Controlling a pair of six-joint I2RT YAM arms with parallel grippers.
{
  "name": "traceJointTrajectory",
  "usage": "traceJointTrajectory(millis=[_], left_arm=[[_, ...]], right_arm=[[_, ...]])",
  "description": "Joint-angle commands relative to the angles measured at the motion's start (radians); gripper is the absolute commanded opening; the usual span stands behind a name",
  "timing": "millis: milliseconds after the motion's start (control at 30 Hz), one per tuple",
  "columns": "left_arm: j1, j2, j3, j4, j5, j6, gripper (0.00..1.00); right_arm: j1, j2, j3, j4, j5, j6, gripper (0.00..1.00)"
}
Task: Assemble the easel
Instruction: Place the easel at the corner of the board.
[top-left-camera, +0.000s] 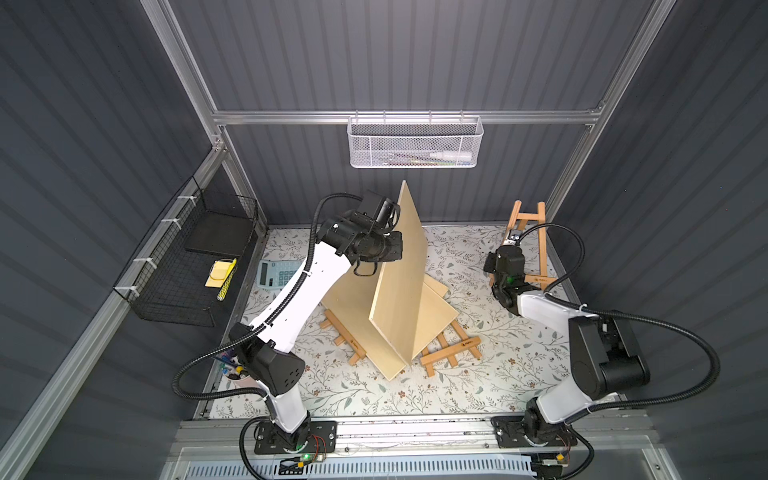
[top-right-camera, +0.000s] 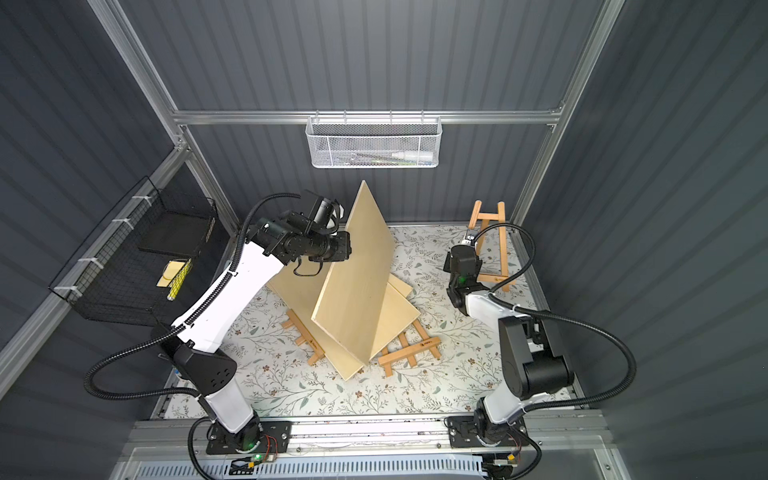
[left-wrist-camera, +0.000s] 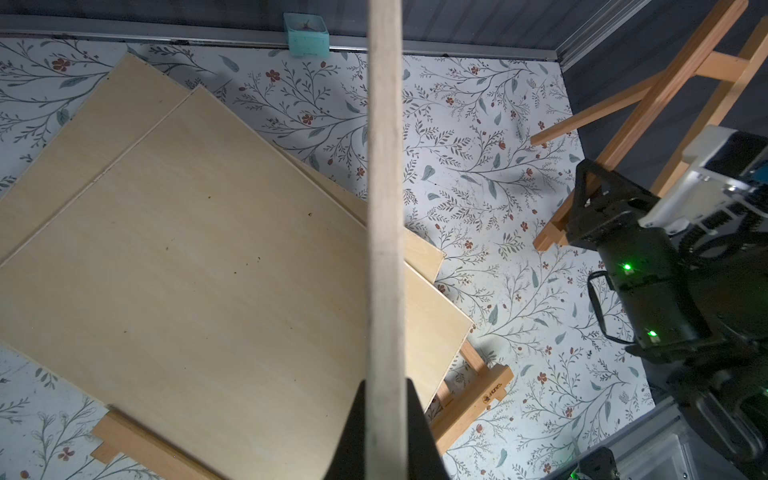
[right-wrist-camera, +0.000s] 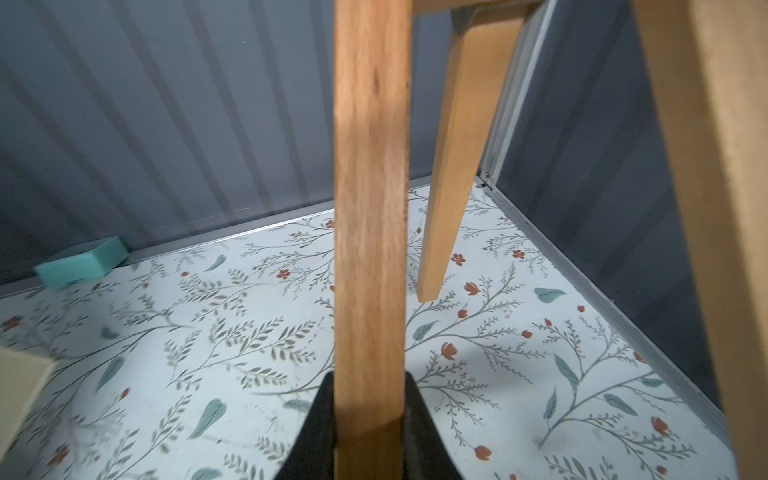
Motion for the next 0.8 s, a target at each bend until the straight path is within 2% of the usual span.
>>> traceJointTrajectory(millis=[0,133,200,300,333,433,533,667,767], left_arm=[[0.008,0.022,0.034,0.090,-0.052,0.062,0.00],[0.008,0.037,0.048,0.069,-0.047,0.070,0.00],[0.008,0.040,0.054,0.066,-0.040,0.072,0.00],[0.008,0.040,0.058,0.064,-0.036,0.072,0.00],[0.008,0.040,0.058,0.064,-0.036,0.073,0.00],[0.007,0.041,0.050,0.067,-0.036,0.075,0.00],[0.007,0.047,0.057,0.066,-0.039,0.074,0.00],[0.007,0.044,0.066,0.067,-0.055,0.061,0.00],[0.007,0.019,0.035,0.097,-0.062,0.056,0.00]], right_arm=[[0.017,0.047,0.062,0.100,0.231,0.104,0.00],[0.038,0.122,0.094,-0.004,0.325,0.323,0.04],[0.055,0.148,0.123,-0.086,0.357,0.409,0.11],[0.080,0.173,0.162,-0.221,0.367,0.541,0.40],[0.090,0.177,0.176,-0.267,0.363,0.585,0.47],[0.112,0.172,0.199,-0.343,0.285,0.647,0.56],[0.121,0.129,0.201,-0.410,0.161,0.683,0.60],[0.113,-0.010,0.203,-0.608,-0.032,0.641,0.64],[0.088,-0.139,0.189,-0.816,-0.105,0.602,0.65]])
